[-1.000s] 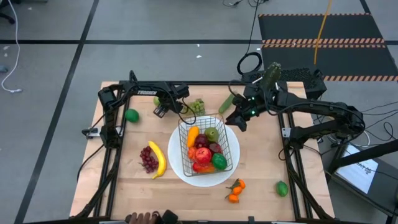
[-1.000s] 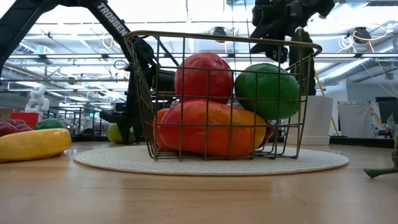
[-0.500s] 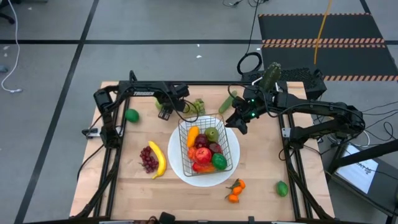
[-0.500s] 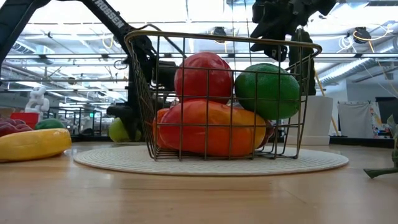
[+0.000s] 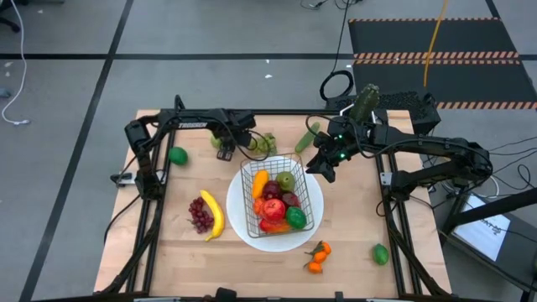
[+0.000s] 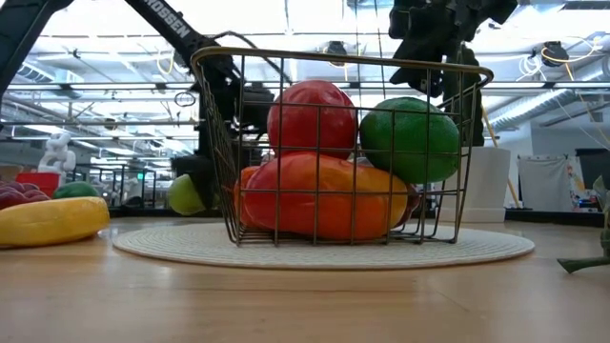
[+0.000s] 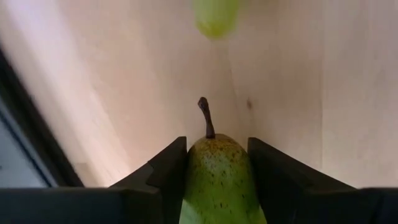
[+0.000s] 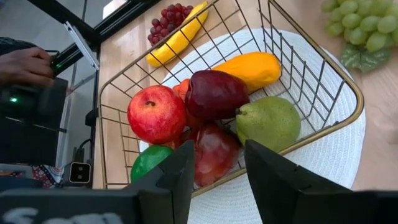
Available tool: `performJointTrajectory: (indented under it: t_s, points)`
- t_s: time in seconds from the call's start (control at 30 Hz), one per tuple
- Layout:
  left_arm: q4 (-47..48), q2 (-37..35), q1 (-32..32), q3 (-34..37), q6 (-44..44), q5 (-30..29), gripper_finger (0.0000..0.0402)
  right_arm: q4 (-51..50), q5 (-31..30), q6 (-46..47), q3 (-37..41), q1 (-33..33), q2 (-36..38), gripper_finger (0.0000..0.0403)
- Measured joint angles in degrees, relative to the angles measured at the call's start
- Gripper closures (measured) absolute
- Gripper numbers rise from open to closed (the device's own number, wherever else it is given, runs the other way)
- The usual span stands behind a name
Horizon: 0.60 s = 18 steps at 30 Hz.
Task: Build produce basket
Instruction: Put the green pear into the black wire basket
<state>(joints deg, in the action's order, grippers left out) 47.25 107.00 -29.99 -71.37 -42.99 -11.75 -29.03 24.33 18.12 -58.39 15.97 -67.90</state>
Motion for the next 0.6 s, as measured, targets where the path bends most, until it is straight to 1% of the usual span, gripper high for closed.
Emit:
performJointTrajectory:
  t_s: [0.1,0.27,0.43,0.6]
  points:
    - [0.5,-0.1,0.4,-2.6,2.5,1.7,0.0241,0.0,0.0,0.0,0.0,0.0,0.0,0.0267]
    - [2.1,-0.1,0.5,-8.0,5.4,2.3,0.0241,0.0,0.0,0.1,0.0,0.0,0.3,0.0267]
    - [5.8,-0.1,0.9,-16.1,10.4,4.1,0.0241,-0.2,-0.1,0.1,0.0,0.0,1.9,0.0267]
    - [9.4,-0.1,2.3,-25.6,14.3,6.6,0.0241,-0.3,-0.3,-0.1,0.0,0.0,3.8,0.0267]
